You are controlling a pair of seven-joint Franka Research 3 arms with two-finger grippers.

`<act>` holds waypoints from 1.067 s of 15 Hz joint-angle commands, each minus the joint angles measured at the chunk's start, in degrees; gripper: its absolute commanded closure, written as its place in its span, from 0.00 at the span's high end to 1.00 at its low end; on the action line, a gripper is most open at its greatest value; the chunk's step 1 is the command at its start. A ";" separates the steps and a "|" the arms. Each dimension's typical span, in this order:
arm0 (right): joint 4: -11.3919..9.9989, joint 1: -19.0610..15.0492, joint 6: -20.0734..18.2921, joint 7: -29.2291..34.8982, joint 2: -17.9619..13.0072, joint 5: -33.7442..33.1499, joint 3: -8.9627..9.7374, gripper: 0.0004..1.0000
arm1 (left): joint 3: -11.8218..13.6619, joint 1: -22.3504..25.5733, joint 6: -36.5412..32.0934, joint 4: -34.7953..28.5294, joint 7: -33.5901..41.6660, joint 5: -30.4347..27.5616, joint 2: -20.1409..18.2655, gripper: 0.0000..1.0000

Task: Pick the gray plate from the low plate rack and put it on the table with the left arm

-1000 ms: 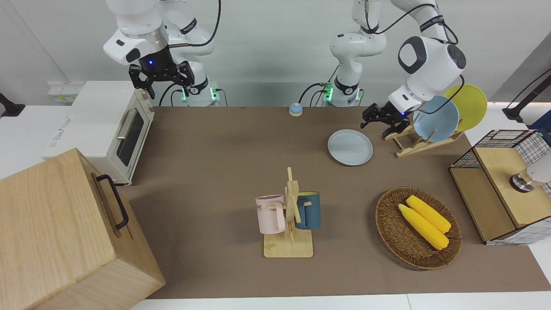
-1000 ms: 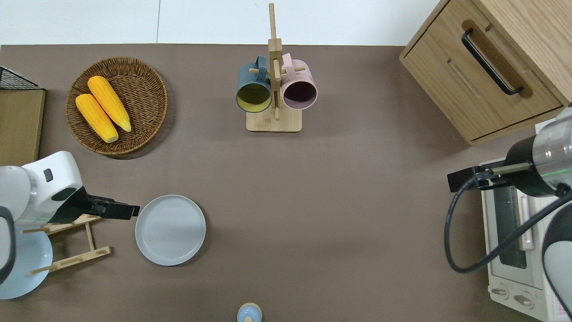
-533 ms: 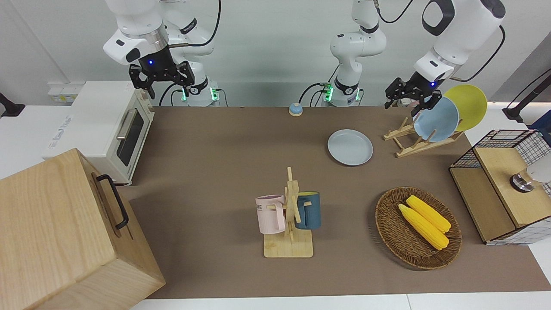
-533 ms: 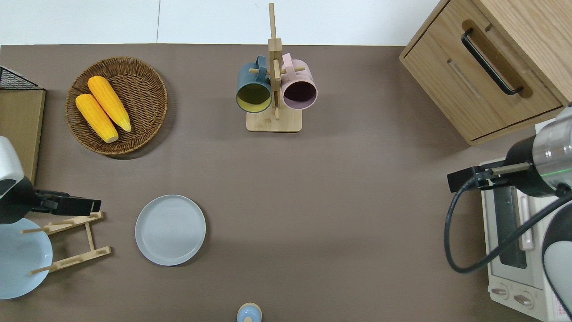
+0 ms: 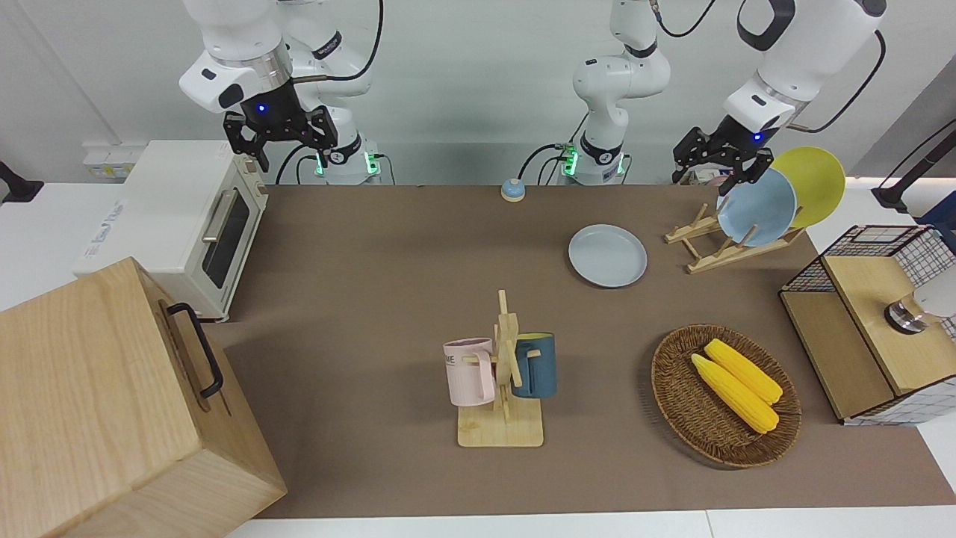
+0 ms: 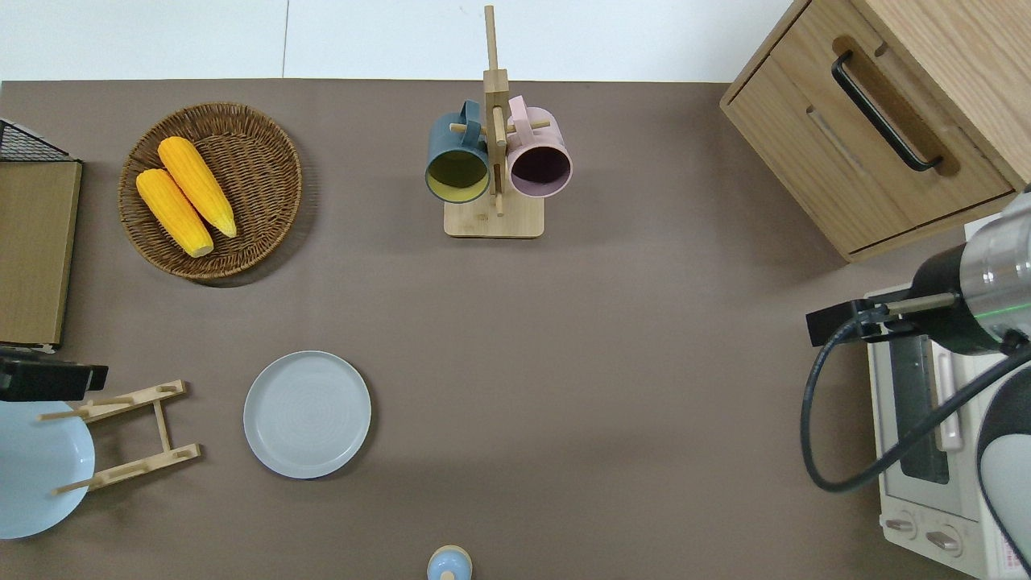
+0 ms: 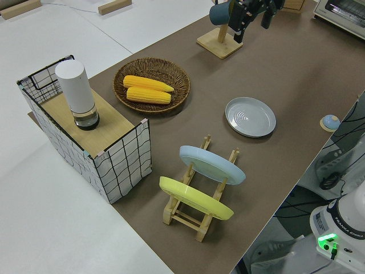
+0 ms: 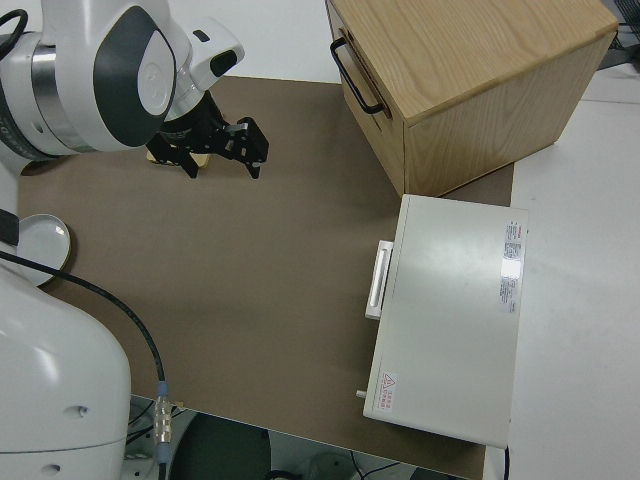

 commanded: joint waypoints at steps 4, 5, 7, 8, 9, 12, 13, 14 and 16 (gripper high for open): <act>0.35 -0.56 -0.74 -0.08 -0.14 0.59 0.32 0.99 | -1.00 -0.84 -1.54 2.60 -5.38 8.73 0.89 0.99; 0.35 -0.56 -0.74 -0.08 -0.14 0.59 0.32 0.99 | -0.91 -0.76 -0.93 2.51 -5.47 8.56 0.98 0.99; 0.35 -0.56 -0.74 -0.08 -0.14 0.59 0.32 0.99 | -0.91 -0.75 -0.84 2.60 -5.47 8.29 1.25 0.99; 0.35 -0.56 -0.74 -0.08 -0.14 0.59 0.32 0.99 | -1.00 -0.75 -0.84 2.60 -5.38 8.20 1.25 0.99; 0.35 -0.56 -0.74 -0.08 -0.14 0.59 0.32 0.99 | -1.00 -0.84 -0.84 2.51 -5.47 8.20 1.25 0.99; 0.35 -0.56 -0.74 -0.08 -0.14 0.59 0.32 0.99 | -1.00 -0.84 -0.75 2.51 -5.29 8.20 1.25 0.99; 0.35 -0.56 -0.74 -0.08 -0.14 0.59 0.32 0.99 | -1.00 -0.84 -0.84 2.51 -5.38 8.20 1.25 0.99; 0.35 -0.56 -0.74 -0.08 -0.14 0.59 0.32 0.99 | -1.00 -0.84 -0.84 2.51 -5.38 8.12 1.16 0.99; 0.35 -0.56 -0.74 -0.08 -0.14 0.59 0.32 0.99 | -0.82 -1.11 -0.66 2.43 -5.38 8.03 1.33 0.99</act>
